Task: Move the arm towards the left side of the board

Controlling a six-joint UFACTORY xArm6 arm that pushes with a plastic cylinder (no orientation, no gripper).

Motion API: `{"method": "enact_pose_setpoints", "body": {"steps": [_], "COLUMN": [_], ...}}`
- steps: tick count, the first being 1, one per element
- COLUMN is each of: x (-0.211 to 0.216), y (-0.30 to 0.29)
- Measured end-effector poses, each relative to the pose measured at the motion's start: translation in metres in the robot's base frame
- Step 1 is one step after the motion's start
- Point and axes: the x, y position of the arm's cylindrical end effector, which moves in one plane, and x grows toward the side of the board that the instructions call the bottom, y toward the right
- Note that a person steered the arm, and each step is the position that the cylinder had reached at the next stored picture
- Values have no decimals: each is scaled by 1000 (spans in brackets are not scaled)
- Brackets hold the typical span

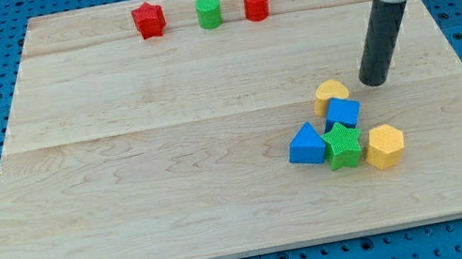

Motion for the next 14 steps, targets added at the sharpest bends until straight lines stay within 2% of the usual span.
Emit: {"method": "enact_pose_setpoints", "body": {"steps": [5,7,8,9,10,11,13,14], "x": [-36,-37,-30,5,5,-11,-68,-69], "y": [2,2,-70,-142,-156,-222,-436,-441]}}
